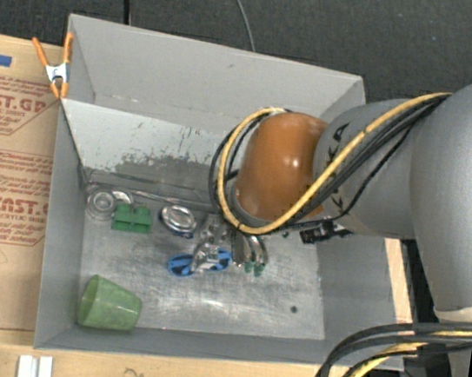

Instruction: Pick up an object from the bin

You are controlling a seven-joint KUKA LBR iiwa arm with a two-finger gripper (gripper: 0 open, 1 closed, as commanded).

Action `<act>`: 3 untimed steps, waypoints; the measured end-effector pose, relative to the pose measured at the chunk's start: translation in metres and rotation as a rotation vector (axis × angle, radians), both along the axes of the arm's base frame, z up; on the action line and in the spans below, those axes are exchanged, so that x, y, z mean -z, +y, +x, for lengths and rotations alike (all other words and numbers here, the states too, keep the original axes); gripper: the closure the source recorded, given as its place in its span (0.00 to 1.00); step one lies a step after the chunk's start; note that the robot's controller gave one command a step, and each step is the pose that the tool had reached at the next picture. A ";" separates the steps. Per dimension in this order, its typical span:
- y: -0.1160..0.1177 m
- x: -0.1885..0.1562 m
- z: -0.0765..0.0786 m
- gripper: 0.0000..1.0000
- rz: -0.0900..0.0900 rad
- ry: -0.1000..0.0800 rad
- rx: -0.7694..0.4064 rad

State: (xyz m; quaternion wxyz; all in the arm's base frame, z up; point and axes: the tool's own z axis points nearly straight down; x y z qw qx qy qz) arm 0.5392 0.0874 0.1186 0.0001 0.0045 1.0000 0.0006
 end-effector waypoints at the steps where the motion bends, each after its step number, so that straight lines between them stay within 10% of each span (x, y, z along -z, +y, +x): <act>1: -0.038 -0.166 0.028 1.00 -0.002 -0.010 -0.407; 2: -0.037 -0.163 0.026 0.00 0.000 -0.004 -0.407; 3: -0.025 -0.040 0.013 0.00 0.001 0.005 -0.602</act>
Offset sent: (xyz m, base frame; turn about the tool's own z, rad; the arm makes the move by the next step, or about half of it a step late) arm 0.0257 -0.0377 0.1625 -0.4073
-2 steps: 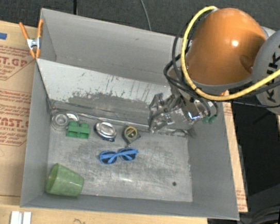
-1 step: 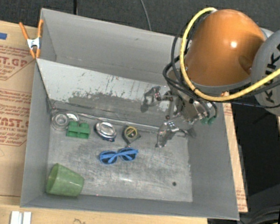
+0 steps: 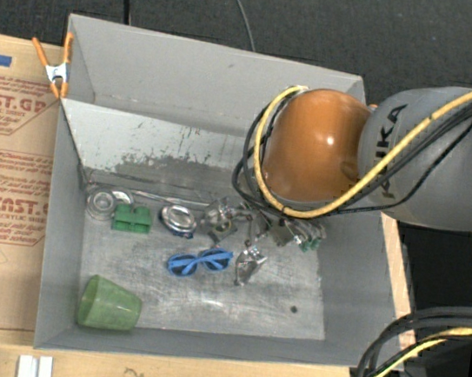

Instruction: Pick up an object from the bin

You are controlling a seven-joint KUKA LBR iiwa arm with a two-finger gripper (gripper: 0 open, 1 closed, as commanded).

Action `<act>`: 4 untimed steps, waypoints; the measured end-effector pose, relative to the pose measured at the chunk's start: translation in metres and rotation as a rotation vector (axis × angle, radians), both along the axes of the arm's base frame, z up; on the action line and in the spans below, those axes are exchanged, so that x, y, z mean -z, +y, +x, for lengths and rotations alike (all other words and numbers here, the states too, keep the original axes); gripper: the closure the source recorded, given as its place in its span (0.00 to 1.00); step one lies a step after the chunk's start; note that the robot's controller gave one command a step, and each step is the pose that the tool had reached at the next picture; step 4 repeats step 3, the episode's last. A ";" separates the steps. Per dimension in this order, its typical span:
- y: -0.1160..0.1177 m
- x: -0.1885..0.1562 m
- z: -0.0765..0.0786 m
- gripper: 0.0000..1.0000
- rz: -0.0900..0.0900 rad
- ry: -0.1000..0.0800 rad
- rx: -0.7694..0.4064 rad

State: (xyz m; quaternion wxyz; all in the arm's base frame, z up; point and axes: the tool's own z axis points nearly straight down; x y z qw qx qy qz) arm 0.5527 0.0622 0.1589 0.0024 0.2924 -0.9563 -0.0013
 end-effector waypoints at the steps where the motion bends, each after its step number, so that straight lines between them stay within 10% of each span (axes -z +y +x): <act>1: 0.019 0.090 0.029 0.00 0.002 -0.011 0.063; 2: 0.017 0.084 0.029 1.00 0.000 -0.009 0.064; 3: 0.036 -0.052 0.021 1.00 0.002 -0.017 0.039; 4: 0.036 -0.052 0.021 1.00 0.002 -0.017 0.039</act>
Offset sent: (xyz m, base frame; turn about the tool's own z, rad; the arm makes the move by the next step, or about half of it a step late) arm 0.0265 0.0167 -0.0889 0.0625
